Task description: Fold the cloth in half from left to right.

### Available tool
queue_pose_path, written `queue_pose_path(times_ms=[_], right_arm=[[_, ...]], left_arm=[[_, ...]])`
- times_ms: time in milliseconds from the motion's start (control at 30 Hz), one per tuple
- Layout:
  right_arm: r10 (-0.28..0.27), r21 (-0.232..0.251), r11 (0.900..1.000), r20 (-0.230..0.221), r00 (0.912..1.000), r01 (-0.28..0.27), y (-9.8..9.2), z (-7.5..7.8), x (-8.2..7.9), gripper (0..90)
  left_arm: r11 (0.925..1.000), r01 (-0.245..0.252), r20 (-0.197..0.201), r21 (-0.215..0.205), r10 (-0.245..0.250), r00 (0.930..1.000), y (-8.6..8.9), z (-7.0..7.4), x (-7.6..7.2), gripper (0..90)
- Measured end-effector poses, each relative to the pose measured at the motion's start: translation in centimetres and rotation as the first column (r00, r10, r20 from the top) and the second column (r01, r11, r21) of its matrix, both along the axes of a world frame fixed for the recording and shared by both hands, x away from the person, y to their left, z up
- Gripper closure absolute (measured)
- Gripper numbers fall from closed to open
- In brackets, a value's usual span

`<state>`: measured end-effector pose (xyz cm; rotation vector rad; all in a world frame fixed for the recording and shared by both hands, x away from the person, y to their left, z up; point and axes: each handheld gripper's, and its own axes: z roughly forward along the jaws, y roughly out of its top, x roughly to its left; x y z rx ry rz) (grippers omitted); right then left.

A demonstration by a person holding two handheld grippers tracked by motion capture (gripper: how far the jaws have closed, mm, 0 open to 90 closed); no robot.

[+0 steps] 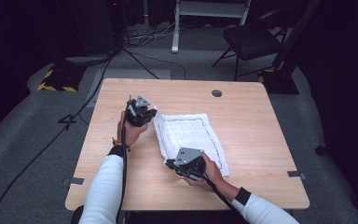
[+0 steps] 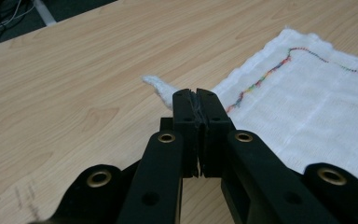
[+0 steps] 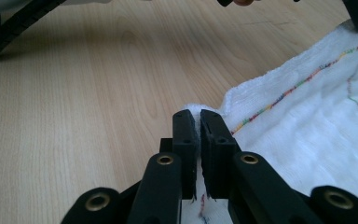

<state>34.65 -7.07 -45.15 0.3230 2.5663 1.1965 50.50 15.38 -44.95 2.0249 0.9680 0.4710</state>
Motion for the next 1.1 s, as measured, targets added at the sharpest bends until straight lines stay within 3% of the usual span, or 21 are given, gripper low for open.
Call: queue_pose_path(times_ms=[267,467,833,1100], right_arm=[[-0.061,0.026,0.998,0.007,0.9981,0.06,-3.5,1.1,0.0,85.3],[-0.102,0.033,0.994,-0.012,0.9948,0.102,-6.3,1.4,0.2,85.3],[-0.174,0.022,0.984,-0.031,0.9842,0.175,-10.9,1.2,0.3,85.3],[-0.208,0.007,0.978,-0.033,0.9776,0.208,-13.0,0.9,0.0,85.3]], left_arm=[[0.9984,0.051,0.011,0.023,-0.051,0.9986,-4.3,0.2,1.4,87.5],[0.9966,0.079,0.016,0.024,-0.079,0.9967,-7.1,0.3,1.9,87.5],[0.989,0.134,0.016,0.062,-0.135,0.9907,-11.4,0.1,2.8,87.5],[0.9803,0.177,0.016,0.087,-0.179,0.9837,-14.5,0.2,3.2,87.5]])
